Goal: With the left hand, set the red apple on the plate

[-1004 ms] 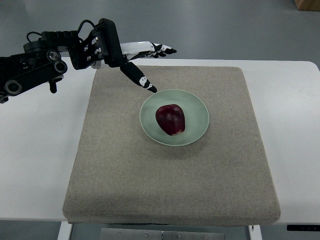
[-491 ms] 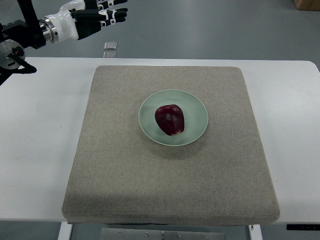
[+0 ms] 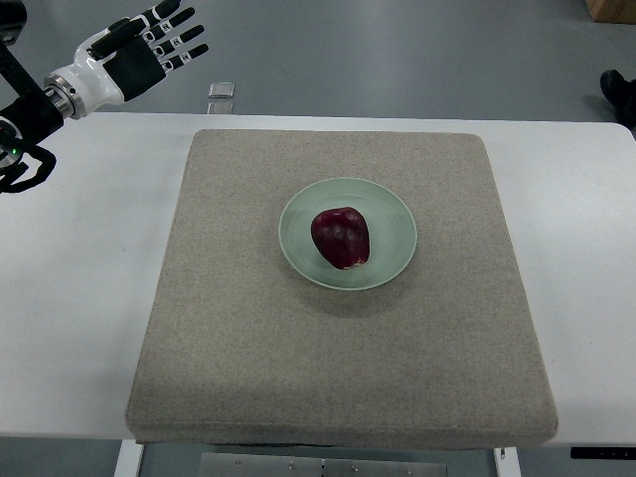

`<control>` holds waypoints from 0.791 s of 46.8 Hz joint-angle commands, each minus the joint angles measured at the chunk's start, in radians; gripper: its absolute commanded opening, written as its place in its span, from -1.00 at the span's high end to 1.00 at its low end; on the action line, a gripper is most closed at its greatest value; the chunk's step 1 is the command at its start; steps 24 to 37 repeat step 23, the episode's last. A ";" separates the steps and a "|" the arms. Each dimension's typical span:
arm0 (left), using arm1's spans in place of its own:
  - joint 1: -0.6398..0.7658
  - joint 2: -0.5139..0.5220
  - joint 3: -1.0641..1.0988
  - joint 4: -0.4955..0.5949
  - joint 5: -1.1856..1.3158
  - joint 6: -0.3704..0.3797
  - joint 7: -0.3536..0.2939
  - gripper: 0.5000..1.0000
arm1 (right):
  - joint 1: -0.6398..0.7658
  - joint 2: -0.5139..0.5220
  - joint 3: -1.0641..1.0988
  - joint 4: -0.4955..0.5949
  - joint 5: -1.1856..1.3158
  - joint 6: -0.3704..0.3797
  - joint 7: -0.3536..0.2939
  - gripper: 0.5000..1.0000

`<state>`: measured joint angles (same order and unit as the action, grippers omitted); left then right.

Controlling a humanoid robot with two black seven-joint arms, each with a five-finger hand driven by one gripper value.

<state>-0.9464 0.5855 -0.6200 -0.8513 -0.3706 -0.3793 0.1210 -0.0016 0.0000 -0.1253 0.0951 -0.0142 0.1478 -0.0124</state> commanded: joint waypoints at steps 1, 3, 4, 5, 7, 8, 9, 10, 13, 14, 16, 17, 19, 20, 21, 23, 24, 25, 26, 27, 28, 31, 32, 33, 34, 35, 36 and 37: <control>0.006 0.000 -0.003 0.000 -0.004 0.002 0.031 -0.99 | 0.000 0.000 0.001 0.000 -0.001 -0.001 0.000 -0.86; 0.008 0.000 -0.003 0.000 -0.004 0.002 0.037 -0.99 | 0.000 0.000 0.001 0.000 0.000 0.001 0.000 -0.85; 0.008 -0.001 -0.003 0.000 -0.004 0.002 0.038 -0.99 | 0.000 0.000 0.001 0.000 0.003 0.001 0.000 -0.86; 0.008 -0.001 -0.003 0.000 -0.004 0.002 0.039 -0.99 | 0.000 0.000 0.001 0.000 0.005 0.003 0.000 -0.86; 0.008 -0.001 -0.003 0.000 -0.004 0.002 0.039 -0.99 | 0.000 0.000 0.001 0.008 0.005 0.010 0.000 -0.86; 0.008 -0.001 -0.003 -0.002 -0.004 0.002 0.039 -0.99 | 0.000 0.000 0.001 0.009 0.003 0.012 0.000 -0.86; 0.008 -0.001 -0.001 -0.002 -0.004 0.002 0.040 -0.99 | 0.000 0.000 0.001 0.012 0.003 0.013 0.000 -0.86; 0.008 -0.001 -0.001 -0.002 -0.004 0.002 0.040 -0.99 | 0.000 0.000 0.001 0.012 0.003 0.013 0.000 -0.86; 0.014 -0.001 -0.001 -0.002 -0.002 0.002 0.042 -0.99 | 0.000 0.000 0.001 0.015 0.003 0.015 0.000 -0.86; 0.014 0.000 -0.001 -0.002 -0.002 0.002 0.042 -0.99 | 0.000 0.000 0.001 0.015 0.003 0.015 0.000 -0.86; 0.017 0.000 -0.001 -0.002 -0.002 0.002 0.042 -0.99 | 0.000 0.000 0.001 0.015 0.003 0.015 0.000 -0.86; 0.020 0.000 -0.001 0.000 -0.002 0.002 0.042 -0.99 | 0.000 0.000 0.001 0.015 0.003 0.015 0.000 -0.86; 0.023 0.000 -0.003 0.000 -0.002 0.002 0.042 -0.99 | -0.004 0.000 0.001 0.015 0.003 0.015 0.002 -0.86; 0.023 0.000 -0.003 0.000 -0.002 0.002 0.042 -0.99 | -0.006 0.000 0.001 0.015 0.003 0.015 0.003 -0.86; 0.023 0.000 -0.001 0.000 -0.002 0.002 0.042 -0.99 | -0.006 0.000 0.001 0.015 0.003 0.015 0.003 -0.85; 0.024 0.000 -0.003 0.001 -0.002 0.002 0.042 -0.99 | -0.006 0.000 0.001 0.015 0.005 0.013 0.006 -0.86; 0.024 0.000 -0.003 0.001 -0.002 0.002 0.042 -0.99 | -0.006 0.000 0.001 0.015 0.005 0.013 0.006 -0.86; 0.024 0.000 -0.003 0.001 -0.002 0.002 0.042 -0.99 | -0.006 0.000 0.001 0.015 0.005 0.013 0.006 -0.86; 0.024 0.000 -0.003 0.001 -0.002 0.002 0.042 -0.99 | -0.006 0.000 0.001 0.015 0.005 0.013 0.006 -0.86; 0.024 0.000 -0.003 0.001 -0.002 0.002 0.042 -0.99 | -0.006 0.000 0.001 0.015 0.005 0.013 0.006 -0.86; 0.024 0.000 -0.003 0.001 -0.002 0.002 0.042 -0.99 | -0.006 0.000 0.001 0.015 0.005 0.013 0.006 -0.86; 0.024 0.000 -0.003 0.001 -0.002 0.002 0.042 -0.99 | -0.006 0.000 0.001 0.015 0.005 0.013 0.006 -0.86; 0.024 0.000 -0.003 0.001 -0.002 0.002 0.042 -0.99 | -0.006 0.000 0.001 0.015 0.005 0.013 0.006 -0.86; 0.024 0.000 -0.003 0.001 -0.002 0.002 0.042 -0.99 | -0.006 0.000 0.001 0.015 0.005 0.013 0.006 -0.86; 0.024 0.000 -0.003 0.001 -0.002 0.002 0.042 -0.99 | -0.006 0.000 0.001 0.015 0.005 0.013 0.006 -0.86; 0.024 0.000 -0.003 0.001 -0.002 0.002 0.042 -0.99 | -0.006 0.000 0.001 0.015 0.005 0.013 0.006 -0.86; 0.024 0.000 -0.003 0.001 -0.002 0.002 0.042 -0.99 | -0.006 0.000 0.001 0.015 0.005 0.013 0.006 -0.86; 0.024 0.000 -0.003 0.001 -0.002 0.002 0.042 -0.99 | -0.006 0.000 0.001 0.015 0.005 0.013 0.006 -0.86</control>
